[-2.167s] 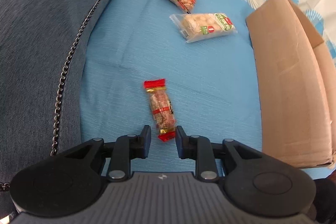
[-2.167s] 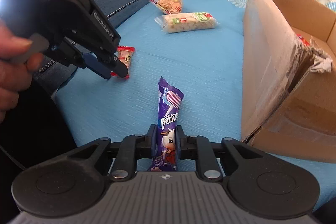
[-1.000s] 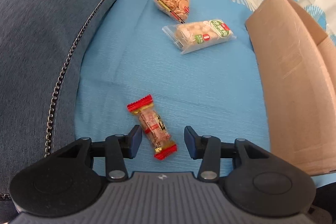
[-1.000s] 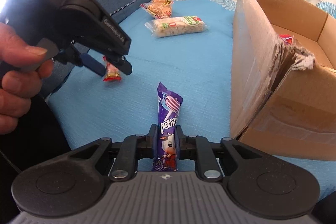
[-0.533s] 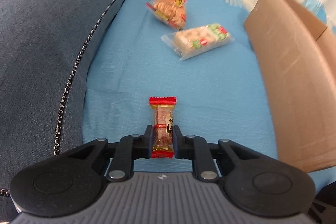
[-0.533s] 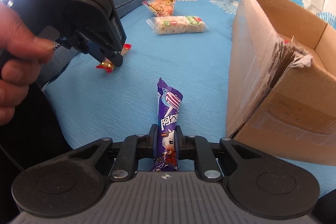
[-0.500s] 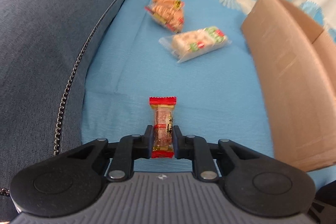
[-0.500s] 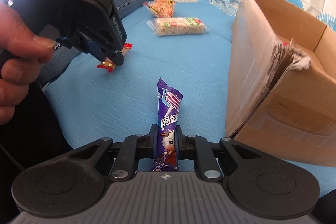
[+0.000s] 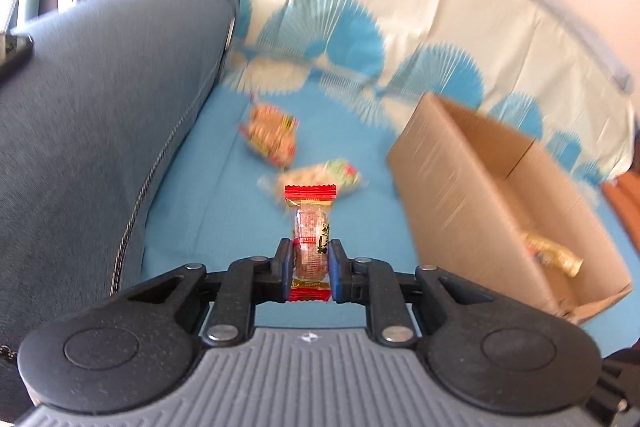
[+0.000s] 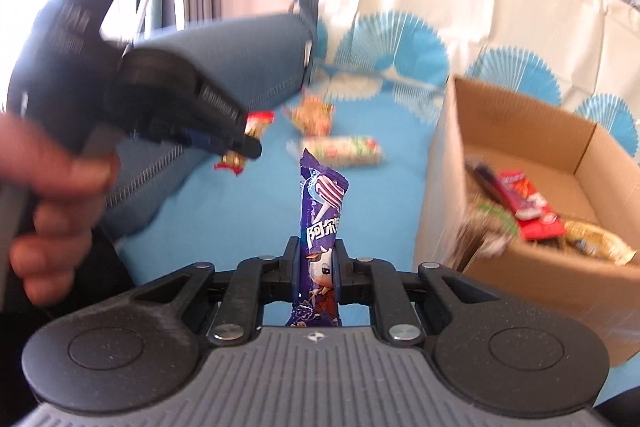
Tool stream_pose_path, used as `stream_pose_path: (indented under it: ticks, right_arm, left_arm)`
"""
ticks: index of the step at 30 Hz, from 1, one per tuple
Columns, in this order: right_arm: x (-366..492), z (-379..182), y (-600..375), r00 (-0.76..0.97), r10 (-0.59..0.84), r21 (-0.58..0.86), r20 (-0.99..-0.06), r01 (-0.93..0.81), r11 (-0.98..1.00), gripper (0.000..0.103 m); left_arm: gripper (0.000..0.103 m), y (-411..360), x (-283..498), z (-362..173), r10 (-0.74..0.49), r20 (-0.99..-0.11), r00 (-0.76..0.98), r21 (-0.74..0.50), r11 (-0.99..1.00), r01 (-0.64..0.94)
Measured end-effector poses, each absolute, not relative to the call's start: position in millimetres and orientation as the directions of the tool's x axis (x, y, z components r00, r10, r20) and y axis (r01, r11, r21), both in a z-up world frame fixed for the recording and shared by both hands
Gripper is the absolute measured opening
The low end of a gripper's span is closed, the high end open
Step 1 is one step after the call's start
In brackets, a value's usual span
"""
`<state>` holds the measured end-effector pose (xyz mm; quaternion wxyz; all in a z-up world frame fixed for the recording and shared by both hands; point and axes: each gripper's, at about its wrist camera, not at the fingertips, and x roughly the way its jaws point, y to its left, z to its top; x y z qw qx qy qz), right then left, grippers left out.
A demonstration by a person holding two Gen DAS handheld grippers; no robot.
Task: Organize snacks
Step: 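Carry the purple candy bar and red-wrapped candy over the cardboard box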
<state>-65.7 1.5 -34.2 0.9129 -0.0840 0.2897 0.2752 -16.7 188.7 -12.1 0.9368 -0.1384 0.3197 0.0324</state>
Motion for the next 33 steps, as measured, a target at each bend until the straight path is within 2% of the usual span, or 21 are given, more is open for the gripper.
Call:
stream_pose_path:
  ticks: [3, 7, 14, 18, 25, 33]
  right_arm:
    - [-63, -17, -10, 0.71, 0.465, 0.026, -0.529, -0.534, 0.845, 0.016]
    - [-52, 11, -34, 0.745, 0.476, 0.06, -0.467, -0.51, 0.858, 0.016]
    - [-12, 60, -84, 0.82, 0.452, 0.063, -0.351, -0.461, 0.885, 0.016]
    - [23, 66, -117, 0.87, 0.384, 0.066, -0.31, -0.383, 0.921, 0.016]
    - [42, 40, -153, 0.89, 0.315, 0.18, -0.328, -0.269, 0.946, 0.016]
    - [48, 32, -165, 0.888, 0.302, 0.201, -0.346, -0.244, 0.949, 0.016]
  left_arm:
    - [0.02, 190, -26, -4, -0.031, -0.551, 0.834, -0.26, 0.956, -0.137]
    - [0.02, 188, -31, 0, -0.031, -0.519, 0.854, -0.275, 0.952, -0.133]
    - [0.02, 179, -30, 1, -0.026, -0.51, 0.86, -0.246, 0.962, -0.117]
    - [0.02, 173, -30, -1, -0.02, -0.506, 0.862, -0.219, 0.97, -0.106]
    - [0.02, 163, -23, -8, -0.034, -0.525, 0.85, -0.178, 0.981, -0.071]
    - [0.02, 146, -20, -10, -0.023, -0.535, 0.844, -0.137, 0.989, -0.059]
